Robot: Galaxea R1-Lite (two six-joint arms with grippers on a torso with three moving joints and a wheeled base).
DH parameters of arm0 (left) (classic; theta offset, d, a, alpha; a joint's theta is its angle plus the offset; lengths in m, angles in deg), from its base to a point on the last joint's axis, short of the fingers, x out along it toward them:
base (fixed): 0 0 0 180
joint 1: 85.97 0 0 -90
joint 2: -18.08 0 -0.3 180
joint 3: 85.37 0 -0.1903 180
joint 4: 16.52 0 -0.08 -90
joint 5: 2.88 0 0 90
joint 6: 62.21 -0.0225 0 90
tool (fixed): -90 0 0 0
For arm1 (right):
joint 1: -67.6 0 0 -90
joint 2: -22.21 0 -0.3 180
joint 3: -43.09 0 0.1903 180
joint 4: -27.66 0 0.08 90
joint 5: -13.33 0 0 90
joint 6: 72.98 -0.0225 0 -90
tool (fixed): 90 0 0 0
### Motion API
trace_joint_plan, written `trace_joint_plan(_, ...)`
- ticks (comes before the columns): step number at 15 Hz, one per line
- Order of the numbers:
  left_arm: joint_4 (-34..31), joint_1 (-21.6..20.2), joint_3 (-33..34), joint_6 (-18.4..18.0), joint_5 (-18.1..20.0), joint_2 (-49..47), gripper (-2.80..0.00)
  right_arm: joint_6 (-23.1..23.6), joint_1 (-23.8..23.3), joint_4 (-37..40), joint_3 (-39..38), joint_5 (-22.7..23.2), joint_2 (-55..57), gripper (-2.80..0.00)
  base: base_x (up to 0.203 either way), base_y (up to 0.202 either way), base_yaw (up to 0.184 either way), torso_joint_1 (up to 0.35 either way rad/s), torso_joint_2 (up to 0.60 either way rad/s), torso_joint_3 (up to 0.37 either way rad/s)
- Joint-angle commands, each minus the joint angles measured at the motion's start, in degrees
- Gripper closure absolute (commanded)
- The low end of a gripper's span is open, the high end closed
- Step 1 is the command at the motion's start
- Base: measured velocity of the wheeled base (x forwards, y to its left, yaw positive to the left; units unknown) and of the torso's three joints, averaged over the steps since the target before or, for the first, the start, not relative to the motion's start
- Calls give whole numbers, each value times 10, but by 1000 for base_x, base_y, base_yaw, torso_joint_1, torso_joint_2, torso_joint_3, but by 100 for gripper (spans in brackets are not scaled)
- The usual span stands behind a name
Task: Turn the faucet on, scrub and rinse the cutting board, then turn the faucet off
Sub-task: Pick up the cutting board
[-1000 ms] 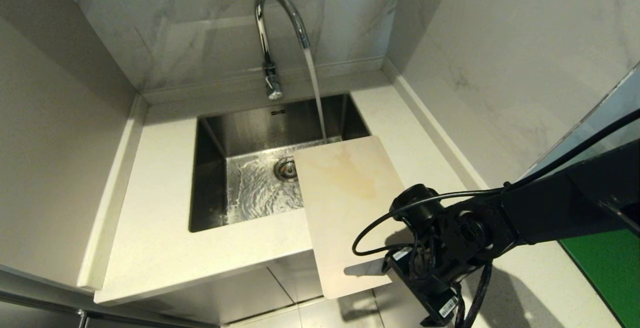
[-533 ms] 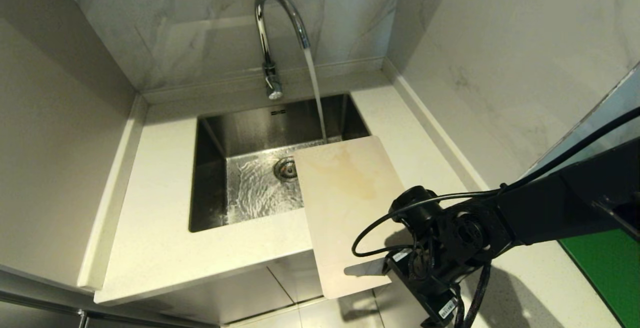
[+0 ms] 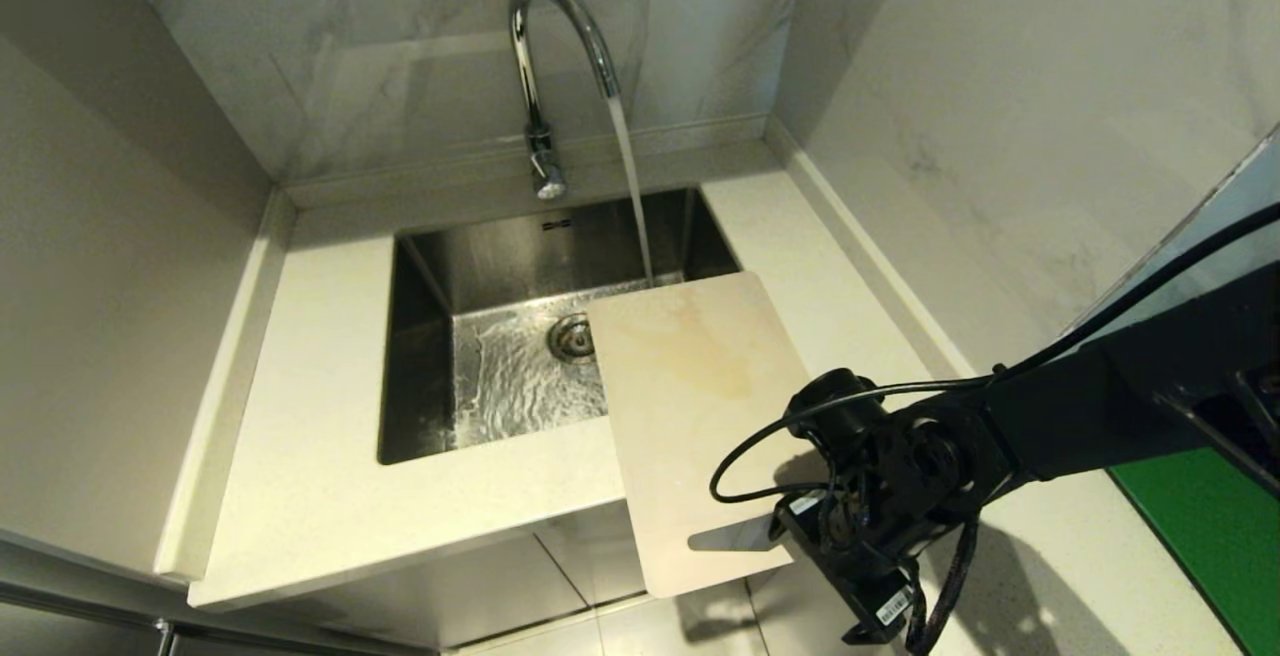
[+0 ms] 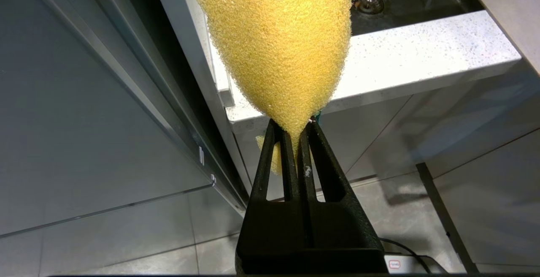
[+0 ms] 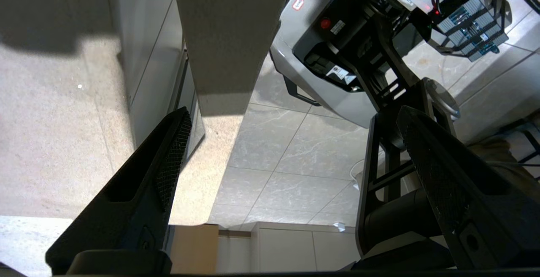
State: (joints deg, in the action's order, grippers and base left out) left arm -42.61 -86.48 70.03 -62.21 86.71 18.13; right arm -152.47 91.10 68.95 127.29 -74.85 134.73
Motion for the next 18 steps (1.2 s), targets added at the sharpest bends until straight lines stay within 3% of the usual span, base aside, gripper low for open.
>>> trace_joint_plan(1,0,0,0,0,0,0,0,-4,0,0,4,0,9,-280,0,0,0,0,0,0)
trace_joint_plan(18,0,0,0,0,0,0,0,6,1,-17,36,0,75,-280,0,0,0,0,0,0)
